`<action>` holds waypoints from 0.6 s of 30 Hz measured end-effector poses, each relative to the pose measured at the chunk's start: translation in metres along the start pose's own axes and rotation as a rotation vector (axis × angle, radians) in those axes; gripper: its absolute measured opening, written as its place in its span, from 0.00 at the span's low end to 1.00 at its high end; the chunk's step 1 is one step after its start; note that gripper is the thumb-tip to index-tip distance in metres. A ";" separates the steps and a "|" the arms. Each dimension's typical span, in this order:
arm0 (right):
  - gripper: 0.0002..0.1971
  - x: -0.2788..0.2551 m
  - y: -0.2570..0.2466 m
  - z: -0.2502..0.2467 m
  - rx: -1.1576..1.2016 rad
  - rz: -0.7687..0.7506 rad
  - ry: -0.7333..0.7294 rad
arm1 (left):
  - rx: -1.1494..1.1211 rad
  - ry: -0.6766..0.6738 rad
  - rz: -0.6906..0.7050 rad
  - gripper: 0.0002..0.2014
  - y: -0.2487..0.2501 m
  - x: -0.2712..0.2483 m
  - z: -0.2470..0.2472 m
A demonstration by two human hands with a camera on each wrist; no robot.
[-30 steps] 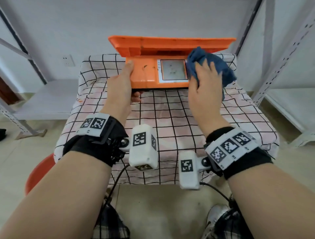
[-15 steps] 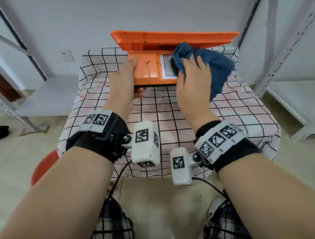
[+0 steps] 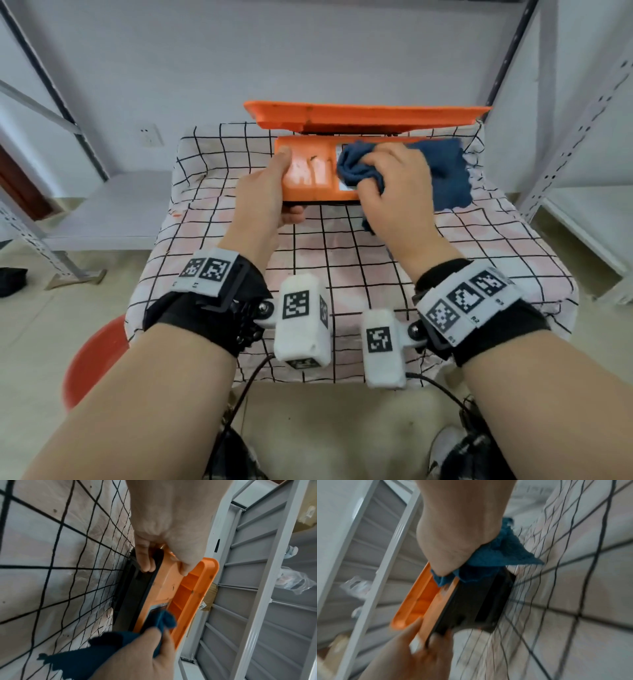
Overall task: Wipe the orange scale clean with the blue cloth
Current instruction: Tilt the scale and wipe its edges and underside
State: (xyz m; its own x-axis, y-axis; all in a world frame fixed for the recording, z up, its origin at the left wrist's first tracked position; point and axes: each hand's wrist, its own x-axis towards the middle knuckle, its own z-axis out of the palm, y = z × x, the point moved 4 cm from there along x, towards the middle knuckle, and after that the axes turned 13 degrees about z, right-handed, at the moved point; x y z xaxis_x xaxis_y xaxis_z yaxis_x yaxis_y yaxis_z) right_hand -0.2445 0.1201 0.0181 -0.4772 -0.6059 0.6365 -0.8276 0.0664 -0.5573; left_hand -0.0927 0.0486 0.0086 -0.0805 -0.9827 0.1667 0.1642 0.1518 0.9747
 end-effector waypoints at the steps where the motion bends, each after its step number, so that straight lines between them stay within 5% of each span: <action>1: 0.13 -0.004 -0.008 0.003 0.024 -0.067 -0.050 | -0.007 0.008 -0.009 0.15 0.000 0.000 -0.001; 5: 0.15 0.002 0.009 -0.009 -0.041 -0.158 -0.078 | -0.016 0.004 -0.016 0.15 0.000 -0.002 -0.004; 11: 0.13 0.003 0.038 -0.028 -0.024 0.021 0.127 | -0.021 -0.005 -0.014 0.16 0.001 -0.007 0.003; 18: 0.16 -0.007 -0.008 0.003 -0.111 -0.211 -0.083 | -0.021 0.036 -0.025 0.16 0.001 -0.008 0.001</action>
State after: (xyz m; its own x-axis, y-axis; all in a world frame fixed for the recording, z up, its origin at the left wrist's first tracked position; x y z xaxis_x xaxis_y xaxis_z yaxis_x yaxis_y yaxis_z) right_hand -0.2336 0.1214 0.0161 -0.2682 -0.6782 0.6842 -0.9361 0.0156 -0.3514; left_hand -0.0932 0.0571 0.0089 -0.0496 -0.9894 0.1364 0.1829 0.1253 0.9751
